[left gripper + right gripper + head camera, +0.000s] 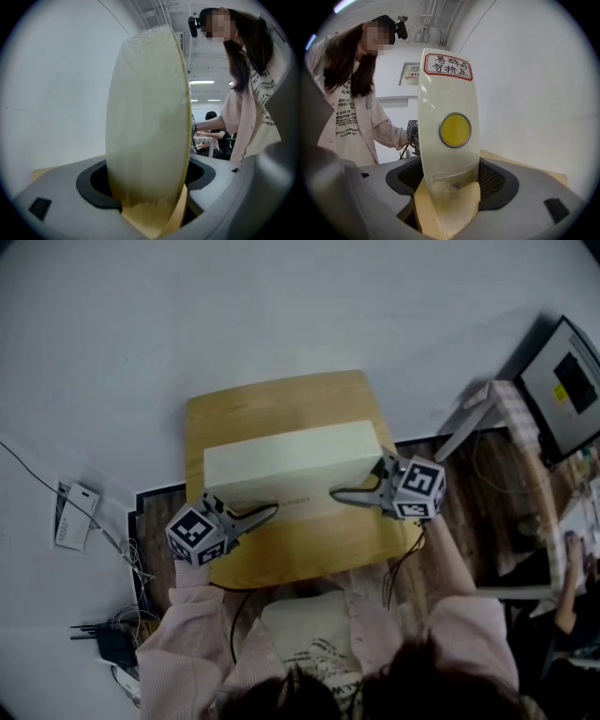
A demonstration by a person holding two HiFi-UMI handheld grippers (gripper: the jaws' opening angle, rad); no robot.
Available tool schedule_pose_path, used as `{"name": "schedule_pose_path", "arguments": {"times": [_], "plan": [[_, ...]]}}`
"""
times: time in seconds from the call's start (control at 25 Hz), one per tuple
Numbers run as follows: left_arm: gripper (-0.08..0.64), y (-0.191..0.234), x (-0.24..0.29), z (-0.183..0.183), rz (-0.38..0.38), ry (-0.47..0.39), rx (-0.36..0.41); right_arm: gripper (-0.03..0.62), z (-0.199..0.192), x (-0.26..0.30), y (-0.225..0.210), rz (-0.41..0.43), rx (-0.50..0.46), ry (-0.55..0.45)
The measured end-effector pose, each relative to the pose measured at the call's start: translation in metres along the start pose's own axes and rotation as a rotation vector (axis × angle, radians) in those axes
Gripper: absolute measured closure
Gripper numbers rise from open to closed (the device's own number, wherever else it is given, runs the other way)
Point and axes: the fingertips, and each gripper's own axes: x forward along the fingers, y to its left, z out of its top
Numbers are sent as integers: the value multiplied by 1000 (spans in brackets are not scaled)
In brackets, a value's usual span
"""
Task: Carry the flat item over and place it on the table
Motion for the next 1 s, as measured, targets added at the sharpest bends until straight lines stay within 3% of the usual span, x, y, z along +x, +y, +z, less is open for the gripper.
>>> {"name": "schedule_pose_path", "arguments": {"times": [0.24,0.52,1.0], "plan": [[146,0,-2,-2,28,17,-20,218,-3,-3,-2,-67,32,33],[132,-4,-8,-2,62,29,-55,184,-2,-6,0,-83,61,45],[127,-1,-40,-4,170,9,-146,184,0,-18,0,-153,117,42]]}}
